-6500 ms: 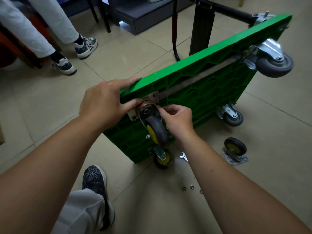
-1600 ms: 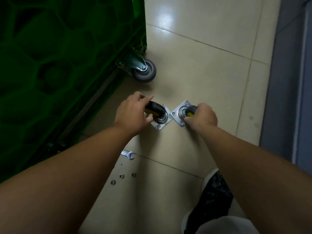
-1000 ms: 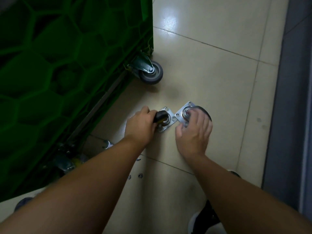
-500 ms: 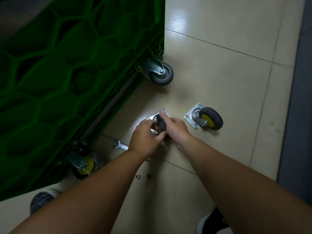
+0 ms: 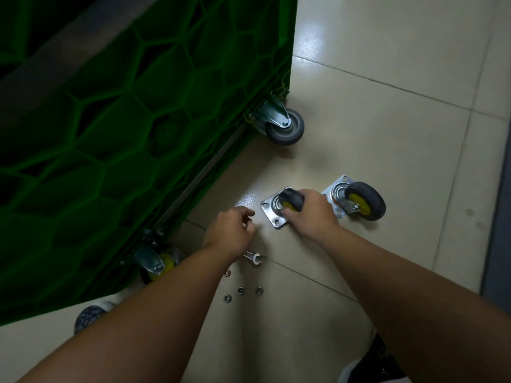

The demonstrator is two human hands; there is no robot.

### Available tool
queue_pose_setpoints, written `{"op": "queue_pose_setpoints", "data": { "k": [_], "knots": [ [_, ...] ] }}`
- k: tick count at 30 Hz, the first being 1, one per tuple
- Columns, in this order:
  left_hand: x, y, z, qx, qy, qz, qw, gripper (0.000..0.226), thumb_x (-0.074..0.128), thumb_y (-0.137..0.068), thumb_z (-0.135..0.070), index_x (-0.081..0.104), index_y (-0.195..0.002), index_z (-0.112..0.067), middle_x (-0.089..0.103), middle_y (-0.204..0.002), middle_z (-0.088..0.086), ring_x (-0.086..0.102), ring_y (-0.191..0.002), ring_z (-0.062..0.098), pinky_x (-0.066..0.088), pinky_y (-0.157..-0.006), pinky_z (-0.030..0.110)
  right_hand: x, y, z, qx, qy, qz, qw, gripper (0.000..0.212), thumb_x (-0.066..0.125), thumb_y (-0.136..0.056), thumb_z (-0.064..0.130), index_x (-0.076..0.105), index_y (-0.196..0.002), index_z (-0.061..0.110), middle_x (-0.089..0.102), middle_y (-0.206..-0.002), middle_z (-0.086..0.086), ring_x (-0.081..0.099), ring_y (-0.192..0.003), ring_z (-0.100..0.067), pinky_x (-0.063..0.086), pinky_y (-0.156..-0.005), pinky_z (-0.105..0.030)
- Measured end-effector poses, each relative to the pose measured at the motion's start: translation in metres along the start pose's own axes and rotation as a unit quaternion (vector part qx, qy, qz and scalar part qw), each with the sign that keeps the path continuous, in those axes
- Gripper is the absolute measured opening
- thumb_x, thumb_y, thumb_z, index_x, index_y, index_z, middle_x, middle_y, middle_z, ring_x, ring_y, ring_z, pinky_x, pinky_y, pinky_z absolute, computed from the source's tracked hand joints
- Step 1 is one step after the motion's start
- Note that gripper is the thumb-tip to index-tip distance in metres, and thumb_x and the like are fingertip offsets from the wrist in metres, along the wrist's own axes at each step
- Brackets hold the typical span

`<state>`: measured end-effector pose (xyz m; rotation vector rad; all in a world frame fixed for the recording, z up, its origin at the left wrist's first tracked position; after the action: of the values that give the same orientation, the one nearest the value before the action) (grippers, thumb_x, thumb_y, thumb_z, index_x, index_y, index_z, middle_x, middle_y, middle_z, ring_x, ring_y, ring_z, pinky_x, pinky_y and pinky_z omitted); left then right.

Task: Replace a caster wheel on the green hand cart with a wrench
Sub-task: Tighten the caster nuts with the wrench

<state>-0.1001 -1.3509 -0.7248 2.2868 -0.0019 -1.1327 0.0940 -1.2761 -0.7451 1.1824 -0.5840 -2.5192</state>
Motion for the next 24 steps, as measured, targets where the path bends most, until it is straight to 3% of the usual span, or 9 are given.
{"op": "queue_pose_setpoints", "data": {
  "k": [5, 9, 17, 24],
  "knots": [
    [-0.009, 0.006, 0.002, -0.004, 0.000, -0.003, 1.000, 0.030, 0.059, -0.096, -0.024, 0.072, -0.122, -0.030, 0.074, -0.110, -0.008, 0.068, -0.104, 0.017, 0.054, -0.095, 0.036, -0.033, 0.009, 0.011, 0.001, -0.055, -0.018, 0.998, 0.023, 0.075, -0.079, 0.032, 0.071, -0.092, 0.013, 0.070, -0.083, -0.007, 0.066, -0.082, -0.027, 0.053, -0.074, -0.035],
    [-0.030, 0.018, -0.011, 0.037, -0.014, -0.017, 0.999, 0.029, 0.059, -0.094, -0.025, 0.073, -0.120, -0.030, 0.072, -0.112, -0.008, 0.068, -0.101, 0.016, 0.054, -0.091, 0.035, -0.058, 0.025, 0.032, -0.014, -0.057, -0.025, 0.998, 0.019, 0.076, -0.080, 0.030, 0.064, -0.077, 0.016, 0.063, -0.070, -0.004, 0.060, -0.067, -0.020, 0.044, -0.059, -0.028],
    [-0.119, 0.073, -0.034, 0.082, -0.061, -0.070, 0.992, 0.031, 0.059, -0.094, -0.027, 0.071, -0.123, -0.031, 0.070, -0.115, -0.008, 0.067, -0.106, 0.016, 0.054, -0.088, 0.033, -0.107, 0.097, 0.093, -0.085, -0.091, -0.063, 0.990, 0.022, 0.078, -0.081, 0.032, 0.070, -0.098, 0.021, 0.069, -0.084, 0.001, 0.064, -0.081, -0.018, 0.045, -0.070, -0.027],
    [-0.228, 0.165, -0.058, 0.144, -0.132, -0.152, 0.969, 0.033, 0.055, -0.100, -0.030, 0.066, -0.130, -0.031, 0.063, -0.130, -0.006, 0.059, -0.122, 0.018, 0.050, -0.093, 0.033, -0.145, 0.194, 0.159, -0.155, -0.141, -0.104, 0.972, 0.016, 0.079, -0.080, 0.031, 0.071, -0.092, 0.023, 0.067, -0.077, 0.004, 0.063, -0.074, -0.015, 0.041, -0.056, -0.019]
  ]
}}
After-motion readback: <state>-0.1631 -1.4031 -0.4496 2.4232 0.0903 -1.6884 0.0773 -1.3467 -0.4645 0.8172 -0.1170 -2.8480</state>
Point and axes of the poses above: each hand's wrist, its own y-axis away from the middle knuckle, its own x-axis out of the palm, z = x × y, the point moved 10 cm from there along -y, towards the middle knuckle
